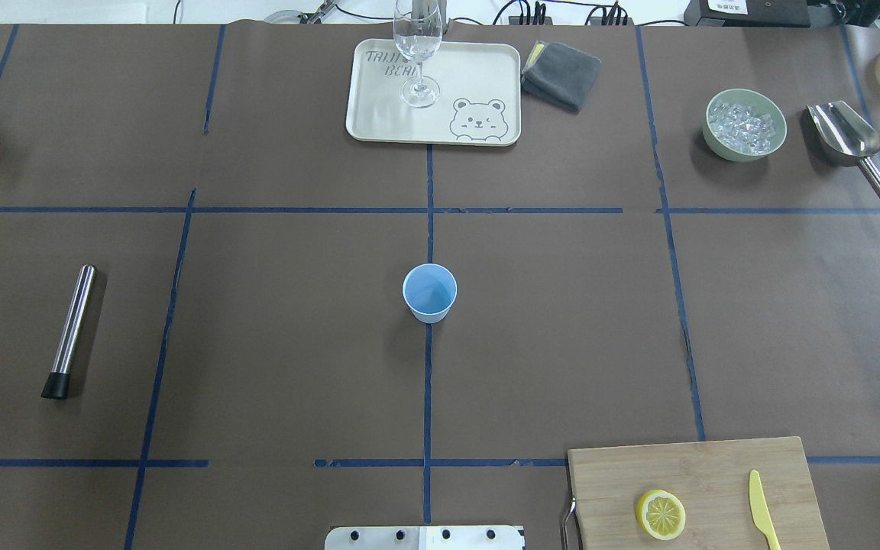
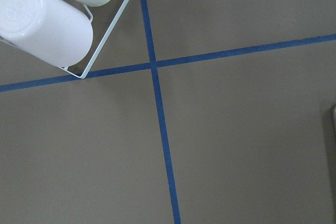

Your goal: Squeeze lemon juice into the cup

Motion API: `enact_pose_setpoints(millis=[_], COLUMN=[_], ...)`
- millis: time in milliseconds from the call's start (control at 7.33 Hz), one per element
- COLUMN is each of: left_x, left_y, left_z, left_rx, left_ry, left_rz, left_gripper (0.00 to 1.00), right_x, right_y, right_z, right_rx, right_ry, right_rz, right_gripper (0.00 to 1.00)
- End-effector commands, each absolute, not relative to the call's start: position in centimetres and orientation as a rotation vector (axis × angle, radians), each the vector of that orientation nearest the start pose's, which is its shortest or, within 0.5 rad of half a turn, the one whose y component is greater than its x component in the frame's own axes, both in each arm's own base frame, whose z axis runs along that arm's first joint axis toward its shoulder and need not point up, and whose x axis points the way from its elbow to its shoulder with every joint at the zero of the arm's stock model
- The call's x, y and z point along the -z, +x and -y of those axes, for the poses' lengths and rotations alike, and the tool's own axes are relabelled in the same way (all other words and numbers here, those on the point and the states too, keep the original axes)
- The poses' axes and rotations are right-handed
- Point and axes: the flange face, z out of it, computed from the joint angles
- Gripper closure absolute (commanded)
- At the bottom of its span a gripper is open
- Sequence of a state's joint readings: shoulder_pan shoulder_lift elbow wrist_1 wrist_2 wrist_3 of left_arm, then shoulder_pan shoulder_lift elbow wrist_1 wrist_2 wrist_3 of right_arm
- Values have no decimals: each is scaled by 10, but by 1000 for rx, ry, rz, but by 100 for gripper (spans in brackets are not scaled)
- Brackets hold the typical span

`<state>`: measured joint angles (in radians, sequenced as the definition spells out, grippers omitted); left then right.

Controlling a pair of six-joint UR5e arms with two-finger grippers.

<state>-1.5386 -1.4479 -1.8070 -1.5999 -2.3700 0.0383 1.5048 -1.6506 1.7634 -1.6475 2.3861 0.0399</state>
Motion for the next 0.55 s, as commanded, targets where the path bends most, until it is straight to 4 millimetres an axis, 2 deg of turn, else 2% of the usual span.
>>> enact_pose_setpoints(millis=[0, 409], left_x=[-593, -590], left_y=[-47, -45], left_z=[449, 449], left_rx=[-133, -162], left_ry=[152, 197], left_rz=[-797, -796], left_gripper=[0, 0], right_x=[-603, -600], right_y=[30, 30], right_z=[462, 462], right_rx=[39, 38], right_ry=[-4, 0], right_rz=[817, 823], right_gripper=[0, 0])
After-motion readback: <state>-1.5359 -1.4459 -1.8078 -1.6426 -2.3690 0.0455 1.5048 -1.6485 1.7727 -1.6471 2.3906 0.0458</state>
